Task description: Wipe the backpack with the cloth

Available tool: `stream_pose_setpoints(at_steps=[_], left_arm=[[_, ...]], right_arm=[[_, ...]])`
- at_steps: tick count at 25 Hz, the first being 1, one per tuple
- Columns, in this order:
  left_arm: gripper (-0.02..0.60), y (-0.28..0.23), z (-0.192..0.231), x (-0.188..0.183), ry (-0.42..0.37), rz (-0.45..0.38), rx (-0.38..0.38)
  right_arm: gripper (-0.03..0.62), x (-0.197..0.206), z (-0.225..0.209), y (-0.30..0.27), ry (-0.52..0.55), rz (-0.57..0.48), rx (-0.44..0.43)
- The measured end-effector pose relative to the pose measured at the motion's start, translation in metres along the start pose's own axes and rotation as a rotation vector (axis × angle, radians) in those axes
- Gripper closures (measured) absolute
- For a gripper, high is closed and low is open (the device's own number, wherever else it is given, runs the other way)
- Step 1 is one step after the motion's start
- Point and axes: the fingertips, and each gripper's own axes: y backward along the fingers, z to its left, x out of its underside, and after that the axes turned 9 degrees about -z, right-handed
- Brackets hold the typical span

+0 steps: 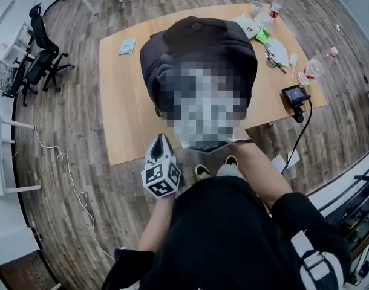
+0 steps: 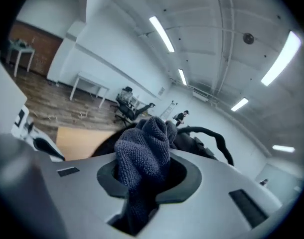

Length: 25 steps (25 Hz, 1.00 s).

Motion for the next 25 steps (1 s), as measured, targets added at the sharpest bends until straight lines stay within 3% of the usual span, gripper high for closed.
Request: stream_pose_setpoints(at_steps=[3, 5, 8, 10, 14, 18, 22, 25], left_arm=[[0.567, -0.002, -0.006, 0.001, -0.002, -0.001, 0.014], [0.568, -0.004, -0.010, 0.000, -0.006, 0.001, 0.028], [0.568, -0.009, -0.017, -0.001, -0.014, 0.005, 0.052], [0.568, -0.011, -0.021, -0.003, -0.017, 0.005, 0.060], [0.568, -0.011, -0.025, -0.005, -0.022, 0.000, 0.060], [0.567, -0.006, -0.017, -0.008, -0.026, -0.014, 0.031], [0.568, 0.004, -0.005, -0.012, -0.033, -0.031, -0.006], [0.566, 0.013, 0.007, -0.015, -0.041, -0.043, -0.038]], right_arm=[[0.499, 0.049, -0.035, 0.015, 0.104, 0.137, 0.120], [0.499, 0.077, -0.065, 0.036, 0.098, 0.197, 0.201], [0.499, 0.093, -0.096, 0.071, 0.083, 0.239, 0.293], [0.499, 0.094, -0.098, 0.080, 0.082, 0.243, 0.310], [0.499, 0.096, -0.077, 0.065, -0.024, 0.211, 0.255], [0.499, 0.070, -0.040, 0.029, -0.141, 0.136, 0.113], [0.499, 0.014, 0.008, 0.007, -0.110, 0.012, -0.044], [0.499, 0.012, 0.027, 0.008, -0.084, -0.013, -0.036]])
